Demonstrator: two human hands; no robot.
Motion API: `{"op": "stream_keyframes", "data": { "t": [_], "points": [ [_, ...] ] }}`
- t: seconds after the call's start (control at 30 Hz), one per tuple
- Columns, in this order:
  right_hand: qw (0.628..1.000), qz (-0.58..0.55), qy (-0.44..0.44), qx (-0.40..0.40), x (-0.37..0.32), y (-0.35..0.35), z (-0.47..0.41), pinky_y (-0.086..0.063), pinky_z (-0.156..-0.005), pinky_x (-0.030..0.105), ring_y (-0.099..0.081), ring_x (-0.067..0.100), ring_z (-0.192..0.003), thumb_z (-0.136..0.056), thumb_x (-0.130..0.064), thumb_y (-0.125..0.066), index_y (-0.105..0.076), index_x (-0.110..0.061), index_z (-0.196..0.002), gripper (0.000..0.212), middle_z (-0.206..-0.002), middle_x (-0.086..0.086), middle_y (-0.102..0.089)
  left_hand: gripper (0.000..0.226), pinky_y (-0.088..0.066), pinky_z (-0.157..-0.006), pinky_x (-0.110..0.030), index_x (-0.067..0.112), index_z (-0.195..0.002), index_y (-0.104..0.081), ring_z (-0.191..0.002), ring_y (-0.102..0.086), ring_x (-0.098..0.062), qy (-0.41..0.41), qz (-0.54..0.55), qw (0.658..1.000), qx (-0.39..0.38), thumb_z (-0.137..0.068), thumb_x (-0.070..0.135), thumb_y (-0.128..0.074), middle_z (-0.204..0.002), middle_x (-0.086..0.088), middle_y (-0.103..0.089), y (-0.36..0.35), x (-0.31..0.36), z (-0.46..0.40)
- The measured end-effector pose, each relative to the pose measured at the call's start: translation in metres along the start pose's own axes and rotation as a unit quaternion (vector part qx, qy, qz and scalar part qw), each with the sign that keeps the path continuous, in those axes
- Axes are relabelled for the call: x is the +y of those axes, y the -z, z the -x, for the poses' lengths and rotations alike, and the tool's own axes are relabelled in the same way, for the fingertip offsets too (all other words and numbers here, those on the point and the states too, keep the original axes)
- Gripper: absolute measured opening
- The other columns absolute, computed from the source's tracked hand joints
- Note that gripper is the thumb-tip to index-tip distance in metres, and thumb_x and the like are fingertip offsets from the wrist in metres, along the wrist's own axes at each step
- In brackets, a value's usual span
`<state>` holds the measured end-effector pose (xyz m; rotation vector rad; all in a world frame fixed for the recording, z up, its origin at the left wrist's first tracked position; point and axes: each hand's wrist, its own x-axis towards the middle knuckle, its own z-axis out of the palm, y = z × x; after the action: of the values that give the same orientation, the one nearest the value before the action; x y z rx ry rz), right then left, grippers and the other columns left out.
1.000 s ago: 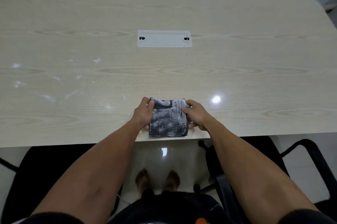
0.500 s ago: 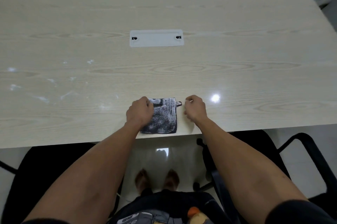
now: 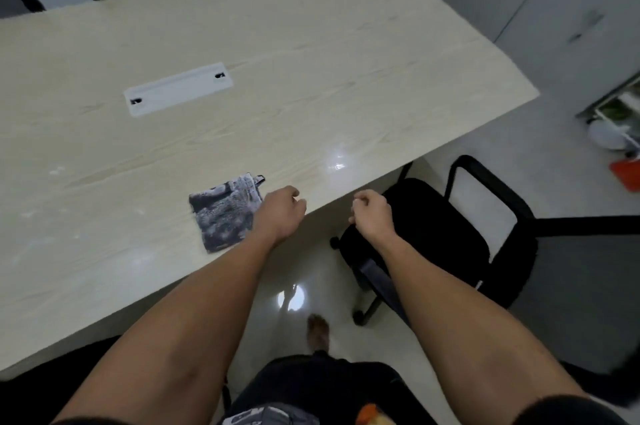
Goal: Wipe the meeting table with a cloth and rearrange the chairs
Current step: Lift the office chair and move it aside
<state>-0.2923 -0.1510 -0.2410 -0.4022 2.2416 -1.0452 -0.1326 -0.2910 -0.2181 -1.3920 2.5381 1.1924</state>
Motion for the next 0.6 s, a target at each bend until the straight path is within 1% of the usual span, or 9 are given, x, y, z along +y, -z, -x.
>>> {"op": "stream_keyframes", "data": {
  "t": [0.03,0.07,0.17,0.3,0.33,0.43,0.5,0.53,0.6],
  "points": [
    [1.0,-0.008,-0.007,0.021,0.011,0.014,0.01,-0.054,-0.06,0.019,-0.07,0.016,-0.072,-0.104,-0.011,-0.048,-0.065,-0.011,-0.12,0.023,-0.096,0.007,-0.07,0.045,-0.051,-0.103,-0.041,0.011,-0.14,-0.062,-0.124,-0.062,-0.035,-0.016,-0.002,1.0,-0.01,-0.103,0.035,-0.054,-0.131,-0.011,-0.07,-0.011,0.007,0.004],
    [0.999,-0.022,-0.014,0.045,0.022,0.027,0.018,-0.053,-0.06,0.02,-0.069,0.016,-0.072,-0.104,-0.011,-0.048,-0.065,-0.01,-0.12,0.024,-0.094,0.005,-0.069,0.043,-0.051,-0.102,-0.041,0.012,-0.138,-0.063,-0.123,-0.063,-0.035,-0.035,-0.008,0.999,-0.023,-0.103,0.036,-0.055,-0.129,-0.011,-0.071,-0.021,0.015,0.008],
    [0.992,-0.038,-0.038,0.111,0.055,0.064,0.048,-0.057,-0.069,0.03,-0.071,0.017,-0.073,-0.105,-0.012,-0.048,-0.066,-0.012,-0.123,0.025,-0.092,0.001,-0.069,0.033,-0.05,-0.091,-0.038,0.014,-0.124,-0.067,-0.113,-0.065,-0.035,-0.089,-0.036,0.994,-0.061,-0.102,0.036,-0.057,-0.119,-0.01,-0.071,-0.054,0.039,0.026],
    [0.981,-0.047,-0.053,0.183,0.087,0.112,0.092,-0.059,-0.078,0.033,-0.073,0.015,-0.079,-0.106,-0.015,-0.048,-0.064,-0.017,-0.127,0.027,-0.096,-0.002,-0.07,0.029,-0.049,-0.083,-0.034,0.016,-0.119,-0.067,-0.107,-0.067,-0.031,-0.131,-0.055,0.983,-0.115,-0.1,0.035,-0.057,-0.107,-0.003,-0.069,-0.094,0.073,0.055],
    [0.977,-0.049,-0.057,0.201,0.094,0.123,0.102,-0.059,-0.081,0.034,-0.074,0.016,-0.083,-0.106,-0.017,-0.048,-0.063,-0.018,-0.129,0.028,-0.096,-0.002,-0.071,0.031,-0.05,-0.084,-0.034,0.017,-0.122,-0.067,-0.108,-0.067,-0.03,-0.142,-0.058,0.98,-0.124,-0.1,0.036,-0.057,-0.109,-0.002,-0.07,-0.103,0.082,0.06],
    [0.962,-0.036,-0.069,0.262,0.113,0.158,0.133,-0.058,-0.089,0.039,-0.071,0.02,-0.095,-0.105,-0.022,-0.048,-0.063,-0.02,-0.134,0.033,-0.095,-0.006,-0.07,0.044,-0.053,-0.097,-0.037,0.018,-0.139,-0.062,-0.118,-0.066,-0.028,-0.173,-0.066,0.97,-0.154,-0.1,0.038,-0.058,-0.128,-0.004,-0.071,-0.13,0.109,0.077],
    [0.948,-0.018,-0.077,0.309,0.121,0.182,0.154,-0.052,-0.088,0.036,-0.064,0.016,-0.098,-0.105,-0.022,-0.048,-0.061,-0.018,-0.139,0.036,-0.097,-0.01,-0.069,0.049,-0.052,-0.101,-0.038,0.017,-0.144,-0.059,-0.122,-0.065,-0.027,-0.191,-0.069,0.964,-0.173,-0.101,0.039,-0.059,-0.134,-0.004,-0.068,-0.147,0.127,0.09],
    [0.94,-0.008,-0.08,0.331,0.125,0.193,0.163,-0.049,-0.088,0.034,-0.06,0.015,-0.101,-0.106,-0.021,-0.047,-0.06,-0.017,-0.141,0.038,-0.103,-0.01,-0.068,0.05,-0.051,-0.101,-0.037,0.016,-0.146,-0.057,-0.124,-0.065,-0.027,-0.201,-0.069,0.96,-0.182,-0.101,0.039,-0.06,-0.137,-0.005,-0.067,-0.155,0.134,0.096],
    [0.926,0.008,-0.079,0.369,0.135,0.214,0.178,-0.049,-0.096,0.035,-0.06,0.018,-0.115,-0.106,-0.022,-0.047,-0.058,-0.016,-0.144,0.04,-0.122,-0.004,-0.068,0.054,-0.05,-0.103,-0.037,0.016,-0.149,-0.054,-0.126,-0.064,-0.026,-0.217,-0.073,0.953,-0.199,-0.101,0.039,-0.061,-0.141,-0.005,-0.065,-0.172,0.148,0.106]
  ]
}}
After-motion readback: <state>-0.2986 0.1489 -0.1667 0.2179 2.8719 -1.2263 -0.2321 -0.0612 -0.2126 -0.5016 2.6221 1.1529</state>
